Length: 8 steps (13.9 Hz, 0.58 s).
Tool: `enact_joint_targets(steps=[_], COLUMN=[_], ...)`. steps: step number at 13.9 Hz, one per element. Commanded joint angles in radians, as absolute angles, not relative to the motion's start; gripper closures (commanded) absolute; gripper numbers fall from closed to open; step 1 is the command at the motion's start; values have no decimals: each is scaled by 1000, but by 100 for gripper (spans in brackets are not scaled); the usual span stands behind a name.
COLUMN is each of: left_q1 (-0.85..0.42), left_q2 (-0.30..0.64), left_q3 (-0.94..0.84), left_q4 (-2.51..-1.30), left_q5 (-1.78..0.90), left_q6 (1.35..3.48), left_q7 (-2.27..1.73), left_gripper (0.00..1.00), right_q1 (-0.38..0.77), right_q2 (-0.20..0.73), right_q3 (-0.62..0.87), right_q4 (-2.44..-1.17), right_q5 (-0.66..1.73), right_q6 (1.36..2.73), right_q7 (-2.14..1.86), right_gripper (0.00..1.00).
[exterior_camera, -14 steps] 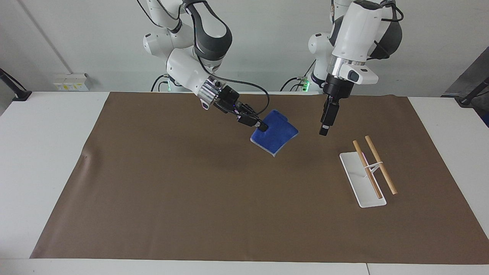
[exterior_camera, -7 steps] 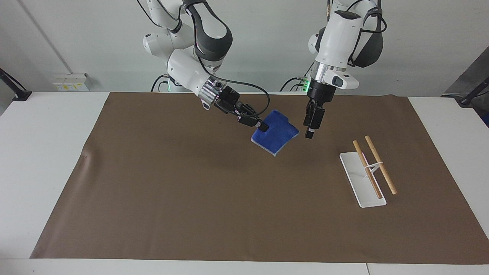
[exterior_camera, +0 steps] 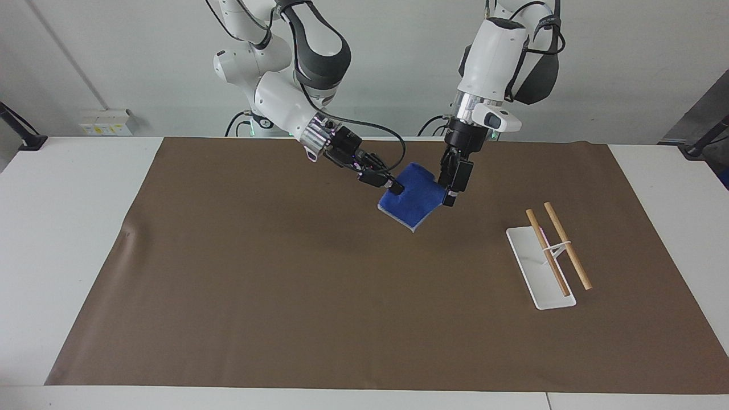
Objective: Right arm passes towel to left arm to hang
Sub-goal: 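Carry the towel with the right gripper while the left gripper approaches it, then grasp the towel with the left gripper while the right gripper releases it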
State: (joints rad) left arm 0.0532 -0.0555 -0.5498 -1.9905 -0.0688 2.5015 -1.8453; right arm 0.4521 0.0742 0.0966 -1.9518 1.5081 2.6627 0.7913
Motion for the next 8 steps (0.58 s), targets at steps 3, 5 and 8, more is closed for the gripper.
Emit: enact_joint_targets(steps=[3,5,8], left_q1=[55,55,55], left_q2=[-29,-31,-31], left_q3=[-557,-557,-557], left_q4=[-1997,-1997,-1996], left_q5=[-83,-83,-83], left_q6=[2548,2542,2536], left_q7=[-1879,-1919,-1979], left_gripper=[25,50,79], right_q1=[456,456,456], right_q2=[71,71,71], right_q3=[98,98,98], right_q4=[-1954,-1956,-1957], right_q5=[1532,1532,1532], right_q6=[2681,2683,2683], right_q7=[790,788,787], right_gripper=[100,100,100])
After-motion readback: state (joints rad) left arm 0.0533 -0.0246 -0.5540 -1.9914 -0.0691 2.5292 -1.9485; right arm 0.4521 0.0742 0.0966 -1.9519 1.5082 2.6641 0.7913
